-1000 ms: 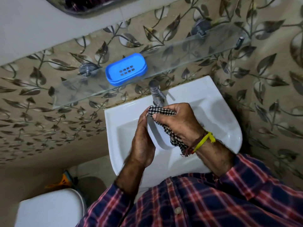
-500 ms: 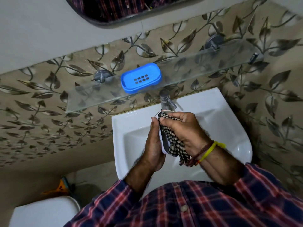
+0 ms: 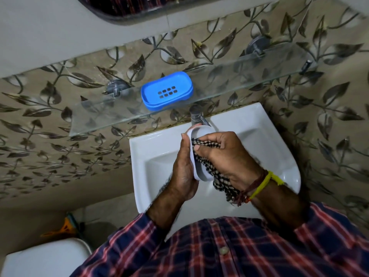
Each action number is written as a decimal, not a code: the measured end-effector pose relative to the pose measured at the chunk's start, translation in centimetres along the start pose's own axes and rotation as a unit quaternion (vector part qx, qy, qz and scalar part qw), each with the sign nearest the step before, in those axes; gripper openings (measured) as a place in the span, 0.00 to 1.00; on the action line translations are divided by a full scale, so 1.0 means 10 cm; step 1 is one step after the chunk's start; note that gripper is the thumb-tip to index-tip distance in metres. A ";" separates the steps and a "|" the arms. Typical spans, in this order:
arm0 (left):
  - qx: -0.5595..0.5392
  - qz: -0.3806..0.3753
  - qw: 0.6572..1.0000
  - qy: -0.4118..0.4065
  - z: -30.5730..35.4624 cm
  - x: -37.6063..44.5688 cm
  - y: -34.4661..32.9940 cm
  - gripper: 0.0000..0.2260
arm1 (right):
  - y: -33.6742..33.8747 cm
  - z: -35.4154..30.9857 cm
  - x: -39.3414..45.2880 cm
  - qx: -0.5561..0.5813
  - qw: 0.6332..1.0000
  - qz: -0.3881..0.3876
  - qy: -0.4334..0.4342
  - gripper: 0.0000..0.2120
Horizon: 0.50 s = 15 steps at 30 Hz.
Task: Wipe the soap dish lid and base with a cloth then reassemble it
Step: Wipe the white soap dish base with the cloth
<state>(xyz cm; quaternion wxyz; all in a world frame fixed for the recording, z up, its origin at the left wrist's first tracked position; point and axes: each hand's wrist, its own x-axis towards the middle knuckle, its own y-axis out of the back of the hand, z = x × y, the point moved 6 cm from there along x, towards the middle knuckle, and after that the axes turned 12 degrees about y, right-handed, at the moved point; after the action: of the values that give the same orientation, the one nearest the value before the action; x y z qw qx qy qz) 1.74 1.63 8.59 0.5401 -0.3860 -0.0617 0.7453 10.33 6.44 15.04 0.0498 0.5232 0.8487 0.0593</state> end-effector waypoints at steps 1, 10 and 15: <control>0.003 0.007 1.000 -0.002 -0.01 0.00 0.00 0.30 | 0.02 -0.01 0.01 0.008 1.000 0.002 0.000 0.07; -0.011 0.040 0.999 -0.010 -0.05 -0.04 0.07 0.26 | 0.01 0.03 -0.04 0.018 0.998 -0.052 -0.019 0.07; -0.030 0.027 0.999 0.014 -0.04 -0.04 0.06 0.30 | 0.02 0.04 -0.09 -0.013 0.993 -0.118 -0.005 0.06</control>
<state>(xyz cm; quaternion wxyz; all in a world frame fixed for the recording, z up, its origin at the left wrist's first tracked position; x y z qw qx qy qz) 1.57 0.97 8.23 0.5089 -0.4143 -0.0659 0.7517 10.91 5.77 14.72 0.0676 0.4192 0.9033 0.0608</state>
